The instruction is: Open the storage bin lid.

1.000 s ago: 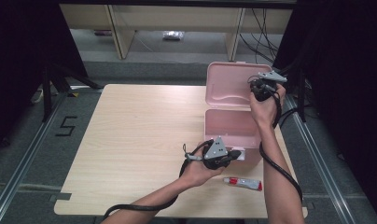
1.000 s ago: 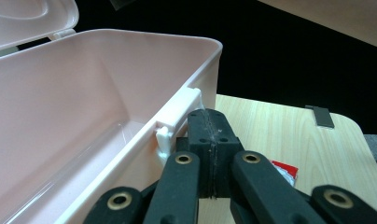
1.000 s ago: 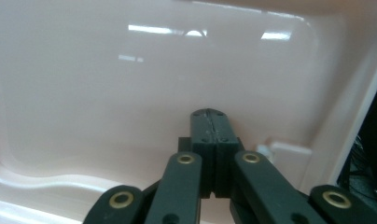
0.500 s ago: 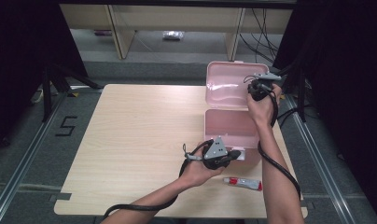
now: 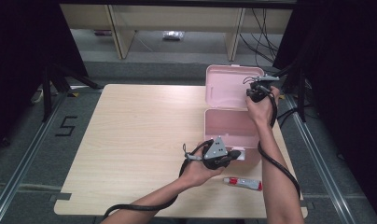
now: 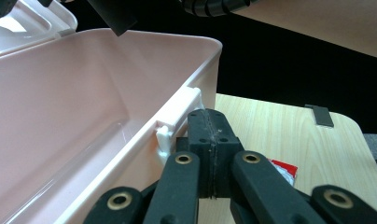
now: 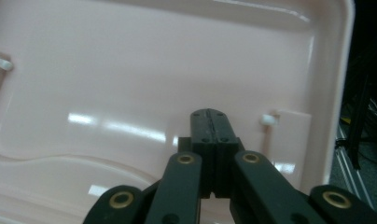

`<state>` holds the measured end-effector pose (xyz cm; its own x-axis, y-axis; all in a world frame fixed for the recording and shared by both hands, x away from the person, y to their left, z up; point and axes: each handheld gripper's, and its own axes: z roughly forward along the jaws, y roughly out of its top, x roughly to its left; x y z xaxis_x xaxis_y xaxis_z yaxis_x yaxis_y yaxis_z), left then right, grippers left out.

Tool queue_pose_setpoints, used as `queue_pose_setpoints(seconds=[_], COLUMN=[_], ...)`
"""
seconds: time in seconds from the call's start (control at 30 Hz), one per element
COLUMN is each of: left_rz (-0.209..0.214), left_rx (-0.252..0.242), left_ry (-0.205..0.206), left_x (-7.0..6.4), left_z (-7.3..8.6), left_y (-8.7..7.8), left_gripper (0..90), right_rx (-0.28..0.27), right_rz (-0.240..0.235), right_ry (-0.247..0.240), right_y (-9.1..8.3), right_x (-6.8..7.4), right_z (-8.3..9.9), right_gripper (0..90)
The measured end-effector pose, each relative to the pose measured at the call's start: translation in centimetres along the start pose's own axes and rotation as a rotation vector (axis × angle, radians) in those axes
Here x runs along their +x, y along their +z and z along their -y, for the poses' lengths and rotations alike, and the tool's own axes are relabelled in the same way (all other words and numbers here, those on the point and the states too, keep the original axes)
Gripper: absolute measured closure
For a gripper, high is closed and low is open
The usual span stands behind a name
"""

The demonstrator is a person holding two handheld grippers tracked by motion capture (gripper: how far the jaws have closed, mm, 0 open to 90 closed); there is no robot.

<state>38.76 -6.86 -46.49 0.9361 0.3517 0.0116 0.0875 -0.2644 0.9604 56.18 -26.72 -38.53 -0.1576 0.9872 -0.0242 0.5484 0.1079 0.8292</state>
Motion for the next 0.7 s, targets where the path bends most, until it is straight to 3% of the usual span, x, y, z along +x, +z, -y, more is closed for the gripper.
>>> queue_pose_setpoints(seconds=[0.2,0.33,0.4,0.53,0.7], left_rz=[-0.001,-0.002,-0.003,-0.004,-0.005], left_rx=[0.001,-0.001,0.005,0.005,0.009], left_ry=[-0.001,0.001,-0.005,-0.006,-0.008], left_x=[0.0,0.0,0.0,0.0,0.0], left_z=[0.0,0.0,0.0,0.0,-0.2], left_y=[0.0,0.0,-0.1,0.0,-0.1], left_gripper=[89.5,89.4,89.5,89.4,89.3], right_rx=[0.021,0.024,0.028,0.030,0.049], right_rz=[-0.003,-0.032,-0.042,-0.062,-0.083], right_ry=[-0.003,-0.026,-0.014,-0.054,-0.037], right_y=[-0.2,-0.5,-0.7,-1.4,-2.9], right_x=[-0.1,-0.1,0.0,-0.3,-0.1], right_z=[0.1,0.0,0.1,0.3,0.7], right_gripper=[90.0,90.0,90.0,89.9,85.9])
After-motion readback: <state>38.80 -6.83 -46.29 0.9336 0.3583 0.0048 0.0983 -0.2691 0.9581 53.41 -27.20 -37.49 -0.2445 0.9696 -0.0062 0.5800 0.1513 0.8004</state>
